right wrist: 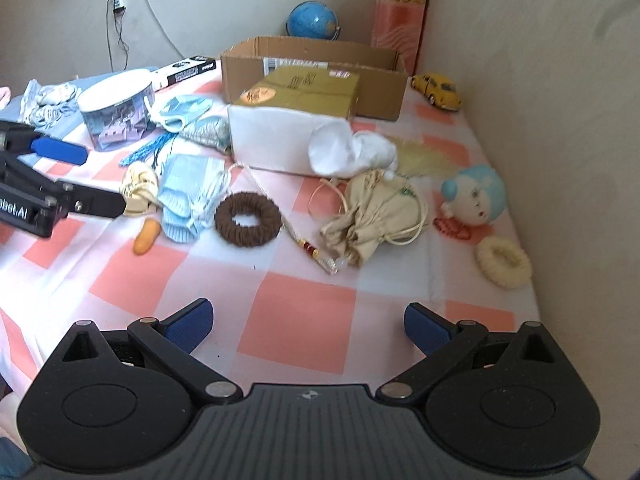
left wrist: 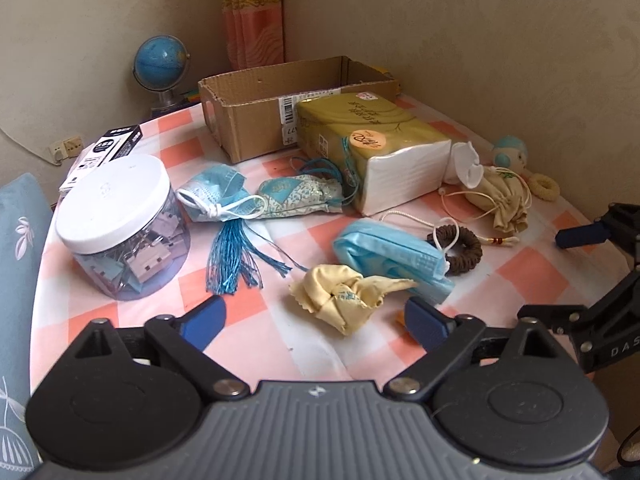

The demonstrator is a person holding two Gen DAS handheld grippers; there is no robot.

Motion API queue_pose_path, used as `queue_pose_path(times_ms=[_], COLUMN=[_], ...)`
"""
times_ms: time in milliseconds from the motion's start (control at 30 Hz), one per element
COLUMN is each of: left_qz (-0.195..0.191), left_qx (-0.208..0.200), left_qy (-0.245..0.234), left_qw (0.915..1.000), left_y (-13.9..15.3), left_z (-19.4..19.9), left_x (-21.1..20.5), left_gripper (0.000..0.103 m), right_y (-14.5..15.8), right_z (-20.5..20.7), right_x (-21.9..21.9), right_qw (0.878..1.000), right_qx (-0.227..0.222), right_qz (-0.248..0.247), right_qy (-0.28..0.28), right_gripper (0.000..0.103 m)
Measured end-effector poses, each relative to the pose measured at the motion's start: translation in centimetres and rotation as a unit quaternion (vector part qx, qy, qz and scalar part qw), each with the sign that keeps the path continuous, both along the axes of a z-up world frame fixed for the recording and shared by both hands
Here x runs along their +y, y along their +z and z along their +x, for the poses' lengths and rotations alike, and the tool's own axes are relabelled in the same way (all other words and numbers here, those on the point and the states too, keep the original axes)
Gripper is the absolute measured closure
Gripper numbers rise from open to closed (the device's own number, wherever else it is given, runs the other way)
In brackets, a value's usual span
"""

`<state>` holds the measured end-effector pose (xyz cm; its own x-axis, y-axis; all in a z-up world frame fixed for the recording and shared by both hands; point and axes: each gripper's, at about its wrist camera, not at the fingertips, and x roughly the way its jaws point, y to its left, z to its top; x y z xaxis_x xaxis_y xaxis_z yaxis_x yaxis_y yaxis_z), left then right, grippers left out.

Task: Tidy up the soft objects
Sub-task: 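Lower the left gripper onto the yellow cloth and close on it, then close the right gripper on the beige drawstring pouch while the left gripper holds the yellow cloth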

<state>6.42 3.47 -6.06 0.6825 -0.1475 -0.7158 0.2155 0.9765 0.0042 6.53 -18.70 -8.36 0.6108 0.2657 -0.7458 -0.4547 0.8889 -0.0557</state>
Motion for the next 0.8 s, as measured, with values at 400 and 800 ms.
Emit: queue_pose_path(times_ms=[400, 800], left_qz=[-0.022, -0.035], left_qx=[0.021, 0.022], left_qy=[-0.037, -0.040], left_qw=[0.9989, 0.9984], left_y=[-1.4, -1.4], left_z=[2.3, 2.2], left_x=[-0.2, 0.1], left_gripper=[0.031, 0.065], right_y=[-0.3, -0.1], right_z=[-0.3, -0.8], right_x=[-0.7, -0.6], right_qw=[1.000, 1.000], right_qx=[-0.011, -0.025], right_qz=[0.015, 0.002], right_qy=[0.015, 0.017], right_gripper=[0.000, 0.000])
